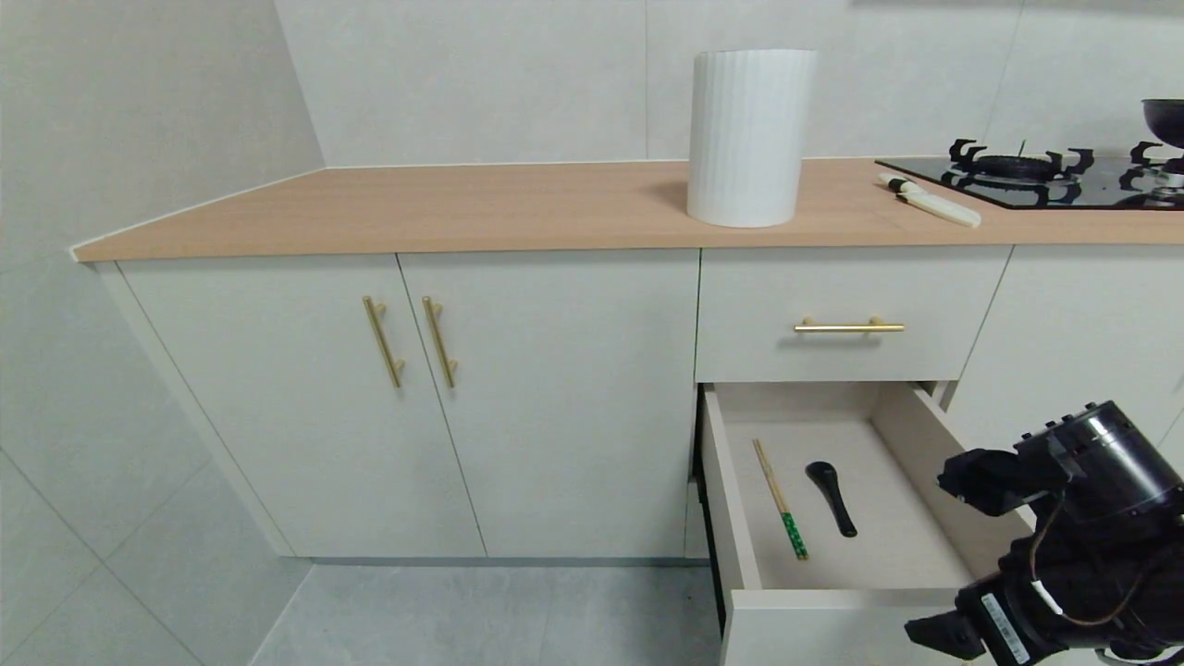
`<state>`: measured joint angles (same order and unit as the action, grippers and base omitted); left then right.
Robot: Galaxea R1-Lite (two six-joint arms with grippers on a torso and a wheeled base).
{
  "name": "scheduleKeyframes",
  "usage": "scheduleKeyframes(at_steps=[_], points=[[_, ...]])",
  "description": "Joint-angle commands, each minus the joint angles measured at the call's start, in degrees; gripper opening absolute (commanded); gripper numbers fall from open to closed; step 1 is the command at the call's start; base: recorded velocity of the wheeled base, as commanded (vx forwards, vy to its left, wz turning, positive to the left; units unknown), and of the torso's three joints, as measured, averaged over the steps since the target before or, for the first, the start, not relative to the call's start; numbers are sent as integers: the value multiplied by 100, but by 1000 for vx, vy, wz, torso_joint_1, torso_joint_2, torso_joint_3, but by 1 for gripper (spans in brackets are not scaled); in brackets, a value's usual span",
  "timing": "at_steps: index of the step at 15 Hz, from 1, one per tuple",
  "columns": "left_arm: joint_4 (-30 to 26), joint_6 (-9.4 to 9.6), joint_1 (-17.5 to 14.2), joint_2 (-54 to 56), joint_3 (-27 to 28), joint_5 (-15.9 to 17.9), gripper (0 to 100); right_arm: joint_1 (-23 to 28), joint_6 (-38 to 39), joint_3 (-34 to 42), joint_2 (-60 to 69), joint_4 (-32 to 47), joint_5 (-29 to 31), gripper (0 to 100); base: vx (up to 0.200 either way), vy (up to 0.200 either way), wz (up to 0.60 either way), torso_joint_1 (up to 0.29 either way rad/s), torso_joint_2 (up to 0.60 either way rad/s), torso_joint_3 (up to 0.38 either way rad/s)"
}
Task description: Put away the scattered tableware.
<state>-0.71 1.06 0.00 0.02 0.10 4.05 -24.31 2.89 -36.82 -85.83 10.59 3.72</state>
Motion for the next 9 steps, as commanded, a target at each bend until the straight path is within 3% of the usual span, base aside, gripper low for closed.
scheduleKeyframes(at_steps=[1,9], points=[[0,-1,0,-2,-1,0,100,-118,-219,17,49,329,-152,100,0,0,0,0,0,0],[0,-1,0,-2,-1,0,100,-232,-403,17,-575,716,-196,100,0,0,0,0,0,0]])
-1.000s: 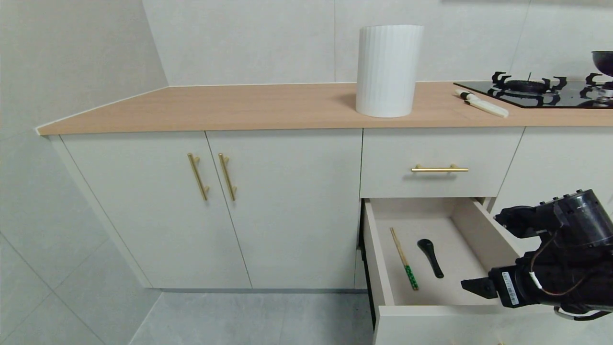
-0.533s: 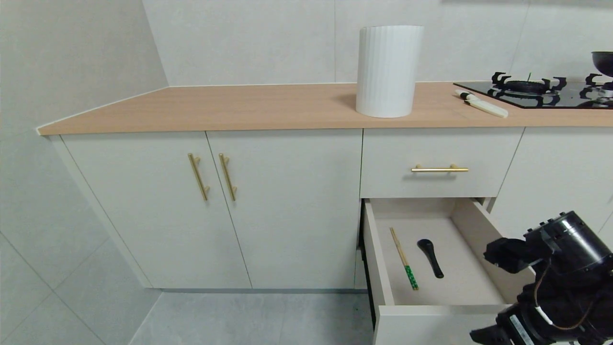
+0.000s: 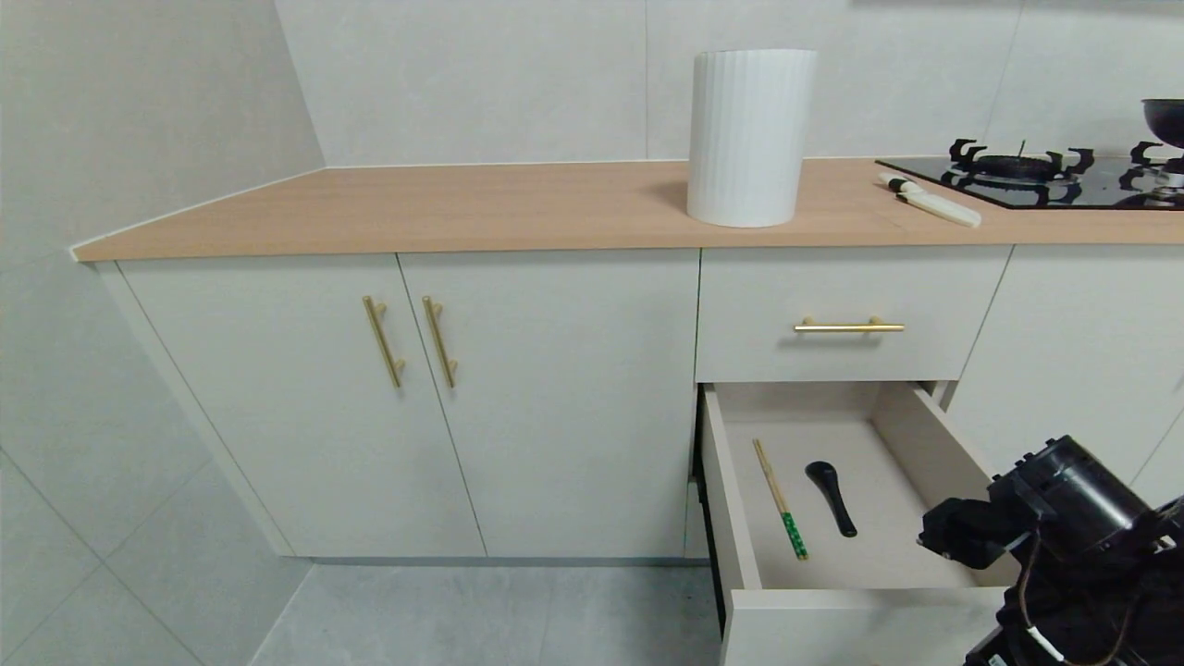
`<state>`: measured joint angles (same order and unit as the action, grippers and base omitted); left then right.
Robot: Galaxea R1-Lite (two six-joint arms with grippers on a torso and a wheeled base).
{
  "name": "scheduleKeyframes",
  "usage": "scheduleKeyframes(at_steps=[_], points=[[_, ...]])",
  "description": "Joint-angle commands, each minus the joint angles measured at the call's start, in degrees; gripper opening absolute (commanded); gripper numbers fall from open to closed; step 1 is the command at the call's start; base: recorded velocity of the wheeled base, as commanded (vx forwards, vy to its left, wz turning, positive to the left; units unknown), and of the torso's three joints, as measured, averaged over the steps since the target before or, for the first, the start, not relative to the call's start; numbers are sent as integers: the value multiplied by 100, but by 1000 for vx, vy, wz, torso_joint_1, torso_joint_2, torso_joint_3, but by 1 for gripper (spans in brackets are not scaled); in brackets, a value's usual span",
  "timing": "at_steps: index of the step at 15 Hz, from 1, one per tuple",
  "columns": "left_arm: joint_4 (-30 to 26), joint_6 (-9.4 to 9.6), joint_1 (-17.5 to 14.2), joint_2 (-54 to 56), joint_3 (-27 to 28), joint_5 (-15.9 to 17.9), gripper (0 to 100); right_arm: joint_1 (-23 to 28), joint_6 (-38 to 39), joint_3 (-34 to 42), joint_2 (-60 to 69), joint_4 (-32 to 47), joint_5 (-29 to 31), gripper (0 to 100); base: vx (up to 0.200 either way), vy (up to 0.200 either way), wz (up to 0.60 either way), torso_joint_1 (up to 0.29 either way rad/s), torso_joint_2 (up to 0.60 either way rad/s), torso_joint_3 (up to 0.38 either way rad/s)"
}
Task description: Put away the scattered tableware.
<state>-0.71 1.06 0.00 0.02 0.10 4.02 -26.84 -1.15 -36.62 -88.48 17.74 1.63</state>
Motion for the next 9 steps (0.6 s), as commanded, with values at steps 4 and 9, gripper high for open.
scheduleKeyframes(at_steps=[4,9], points=[[0,-1,0,-2,-1,2,100,215,238,-205,-811,-33,223,100,0,0,0,0,0,0],[-8,-1,0,-2,-1,2,100,320,1152,-636,-1286,-33,593,100,0,0,0,0,0,0]])
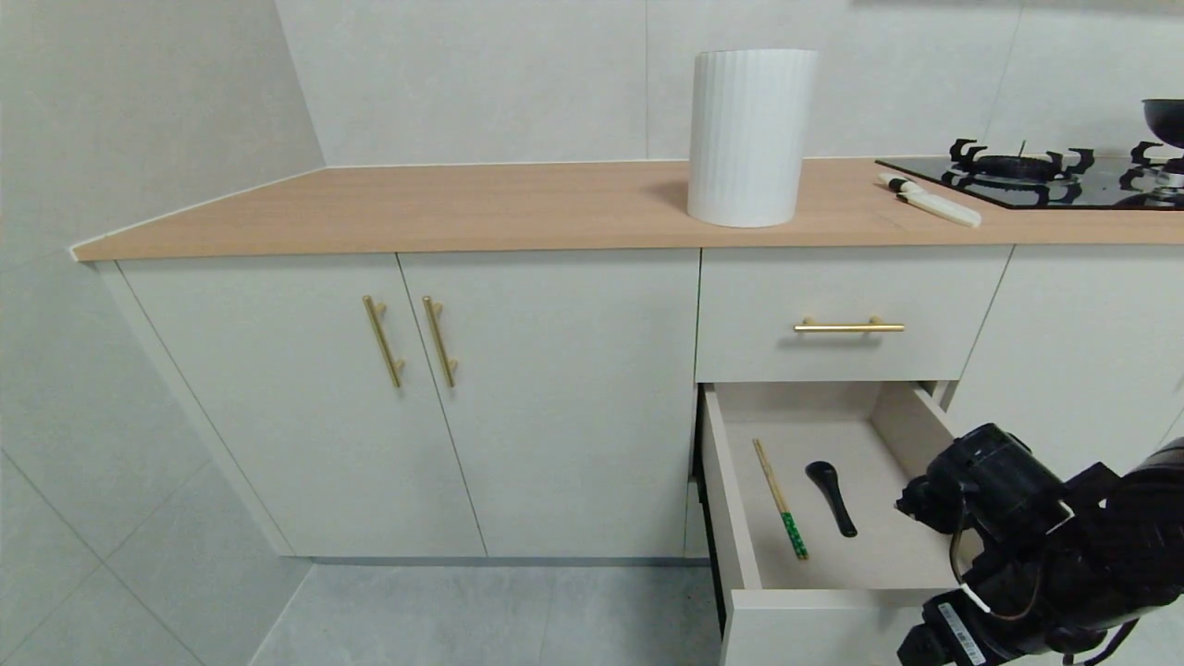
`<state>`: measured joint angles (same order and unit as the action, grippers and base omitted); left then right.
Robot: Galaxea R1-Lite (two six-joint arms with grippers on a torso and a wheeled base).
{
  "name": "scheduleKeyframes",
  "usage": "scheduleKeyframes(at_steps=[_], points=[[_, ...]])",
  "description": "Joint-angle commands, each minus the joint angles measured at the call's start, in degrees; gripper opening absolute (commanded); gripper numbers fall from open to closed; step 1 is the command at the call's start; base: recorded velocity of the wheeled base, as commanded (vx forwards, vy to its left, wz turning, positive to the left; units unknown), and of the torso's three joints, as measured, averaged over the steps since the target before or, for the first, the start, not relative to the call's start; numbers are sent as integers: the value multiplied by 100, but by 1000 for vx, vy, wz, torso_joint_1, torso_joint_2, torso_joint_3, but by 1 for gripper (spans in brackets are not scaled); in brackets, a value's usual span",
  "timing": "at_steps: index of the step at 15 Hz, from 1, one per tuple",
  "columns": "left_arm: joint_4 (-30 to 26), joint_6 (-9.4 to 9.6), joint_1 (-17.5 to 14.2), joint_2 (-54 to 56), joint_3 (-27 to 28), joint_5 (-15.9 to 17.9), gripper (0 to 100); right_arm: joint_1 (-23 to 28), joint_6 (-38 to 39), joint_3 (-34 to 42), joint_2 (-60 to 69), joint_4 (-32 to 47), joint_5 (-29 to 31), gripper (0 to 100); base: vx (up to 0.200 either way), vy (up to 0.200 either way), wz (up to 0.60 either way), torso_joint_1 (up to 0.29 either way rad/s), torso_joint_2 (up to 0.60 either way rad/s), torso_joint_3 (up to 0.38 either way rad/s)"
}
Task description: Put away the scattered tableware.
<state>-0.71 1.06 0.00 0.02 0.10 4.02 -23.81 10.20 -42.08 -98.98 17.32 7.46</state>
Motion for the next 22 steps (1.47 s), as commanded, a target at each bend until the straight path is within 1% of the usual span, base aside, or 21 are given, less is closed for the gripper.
scheduleKeyframes(at_steps=[1,4,7,9,15,20,22], points=[[0,-1,0,-2,-1,2,100,25,113,-178,-271,-1,19,100,0,0,0,0,0,0],[0,-1,0,-2,-1,2,100,131,289,-318,-394,-36,36,100,0,0,0,0,0,0],[0,-1,0,-2,-1,2,100,280,298,-345,-474,-405,186,100,0,0,0,0,0,0],[0,-1,0,-2,-1,2,100,289,298,-371,-474,-467,186,100,0,0,0,0,0,0],[0,-1,0,-2,-1,2,100,307,289,-591,-720,-985,265,100,0,0,0,0,0,0],[-8,-1,0,-2,-1,2,100,315,280,-1127,-1142,-1152,291,100,0,0,0,0,0,0],[0,-1,0,-2,-1,2,100,324,289,-1364,-1388,-1214,537,100,0,0,0,0,0,0]])
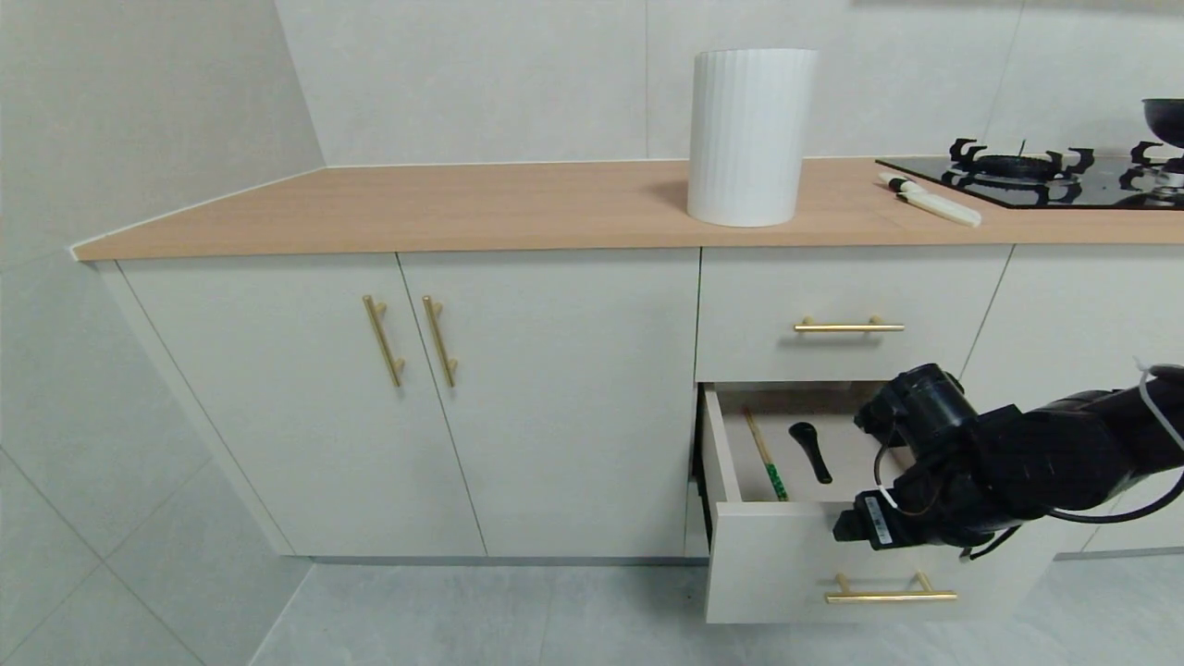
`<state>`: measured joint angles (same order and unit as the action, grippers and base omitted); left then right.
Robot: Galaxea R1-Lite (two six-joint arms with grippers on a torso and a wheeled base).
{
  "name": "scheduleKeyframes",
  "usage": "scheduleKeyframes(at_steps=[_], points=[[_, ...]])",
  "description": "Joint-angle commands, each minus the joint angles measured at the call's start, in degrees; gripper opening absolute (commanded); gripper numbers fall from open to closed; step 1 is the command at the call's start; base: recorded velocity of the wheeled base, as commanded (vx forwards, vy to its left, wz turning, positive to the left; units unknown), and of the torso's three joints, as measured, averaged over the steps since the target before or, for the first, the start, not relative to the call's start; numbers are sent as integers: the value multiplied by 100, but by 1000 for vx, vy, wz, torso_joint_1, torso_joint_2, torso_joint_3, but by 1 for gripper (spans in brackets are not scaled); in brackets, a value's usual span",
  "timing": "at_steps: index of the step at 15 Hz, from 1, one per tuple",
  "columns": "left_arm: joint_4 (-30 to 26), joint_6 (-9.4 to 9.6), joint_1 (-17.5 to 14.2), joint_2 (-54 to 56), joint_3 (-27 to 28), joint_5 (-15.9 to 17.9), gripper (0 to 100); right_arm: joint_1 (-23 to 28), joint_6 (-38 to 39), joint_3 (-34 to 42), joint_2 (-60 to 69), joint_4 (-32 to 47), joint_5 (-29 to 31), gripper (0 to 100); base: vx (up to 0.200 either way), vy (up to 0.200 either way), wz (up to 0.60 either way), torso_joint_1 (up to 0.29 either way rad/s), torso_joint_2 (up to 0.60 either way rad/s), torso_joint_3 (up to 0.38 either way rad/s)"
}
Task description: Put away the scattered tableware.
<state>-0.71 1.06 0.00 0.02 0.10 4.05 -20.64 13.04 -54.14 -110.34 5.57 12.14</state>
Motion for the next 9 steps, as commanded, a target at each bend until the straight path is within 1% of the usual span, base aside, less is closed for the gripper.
scheduleKeyframes(at_steps=[1,6,8,9], points=[[0,-1,0,-2,-1,0,100,7,-4,-281,-331,-118,166,100,0,0,0,0,0,0],[0,-1,0,-2,-1,0,100,253,-21,-782,-665,-302,174,100,0,0,0,0,0,0],[0,-1,0,-2,-1,0,100,297,-21,-739,-682,-496,174,100,0,0,0,0,0,0],[0,-1,0,-2,-1,0,100,341,-4,-668,-726,-803,157,100,0,0,0,0,0,0]])
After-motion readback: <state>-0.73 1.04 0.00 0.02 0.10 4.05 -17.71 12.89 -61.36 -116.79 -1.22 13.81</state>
